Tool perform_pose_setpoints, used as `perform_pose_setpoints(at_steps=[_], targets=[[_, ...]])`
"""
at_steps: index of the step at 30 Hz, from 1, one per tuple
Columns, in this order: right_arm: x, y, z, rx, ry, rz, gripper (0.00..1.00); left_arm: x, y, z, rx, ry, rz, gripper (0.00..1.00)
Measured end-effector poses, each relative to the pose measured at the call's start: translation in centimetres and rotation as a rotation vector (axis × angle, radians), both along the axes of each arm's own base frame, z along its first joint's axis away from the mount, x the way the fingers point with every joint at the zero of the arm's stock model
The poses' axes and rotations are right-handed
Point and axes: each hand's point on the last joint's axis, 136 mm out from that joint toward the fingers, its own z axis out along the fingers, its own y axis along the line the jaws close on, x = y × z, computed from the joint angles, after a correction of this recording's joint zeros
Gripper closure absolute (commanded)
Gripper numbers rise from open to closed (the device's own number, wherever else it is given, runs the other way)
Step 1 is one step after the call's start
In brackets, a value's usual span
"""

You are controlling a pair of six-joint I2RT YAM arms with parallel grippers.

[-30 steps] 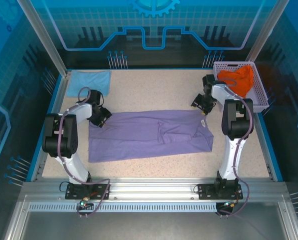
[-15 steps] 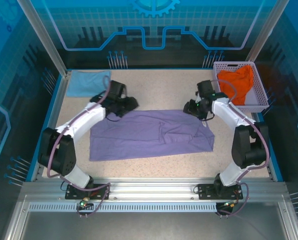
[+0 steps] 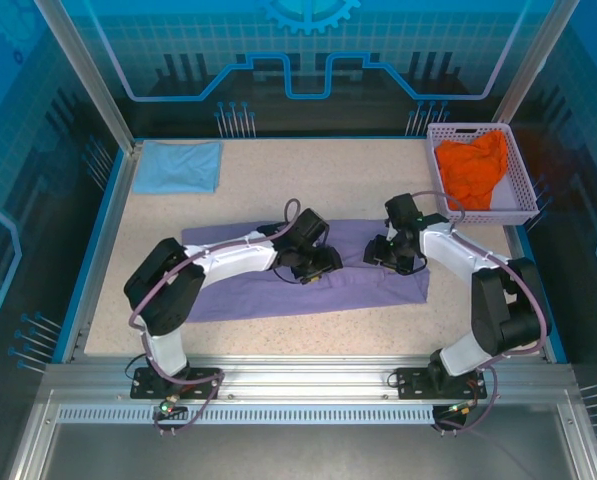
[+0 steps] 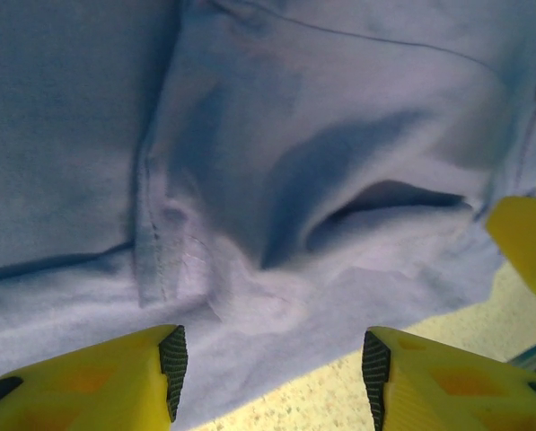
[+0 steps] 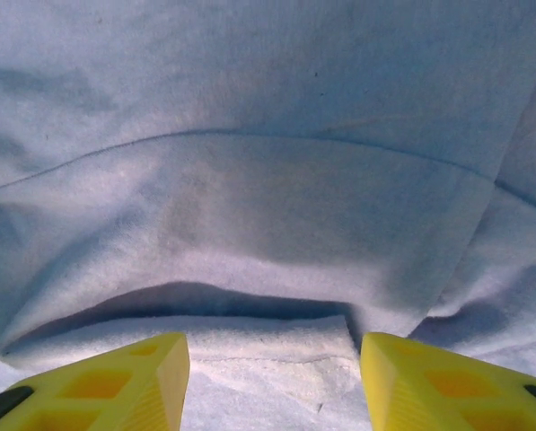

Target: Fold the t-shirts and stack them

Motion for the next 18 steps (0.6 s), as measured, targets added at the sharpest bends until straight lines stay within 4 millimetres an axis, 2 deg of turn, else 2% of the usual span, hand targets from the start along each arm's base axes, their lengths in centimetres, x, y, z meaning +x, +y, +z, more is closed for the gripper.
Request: perform_pose_setpoints(at_steps=[3, 8, 14, 18], targets=[[0.4, 0.1, -0.5, -0.004, 0.011, 0.007, 0.51, 0.1, 0.2, -1.3, 0.036, 0.012, 0.007, 0.44], [0.5, 0.3, -1.4, -0.010, 0.040, 0.016, 0.52, 0.3, 0.4, -2.4, 0.071, 0.016, 0.007, 0.48], [0.1, 0.9, -1.5, -0.011, 0.041, 0.040, 0.53, 0.3, 0.6, -2.7, 0.082, 0.017, 0.007, 0.57], [-1.3, 1.0, -1.8, -0.015, 0.056, 0.057, 0.54, 0.5, 0.8, -2.8, 0.095, 0.005, 0.015, 0.65]])
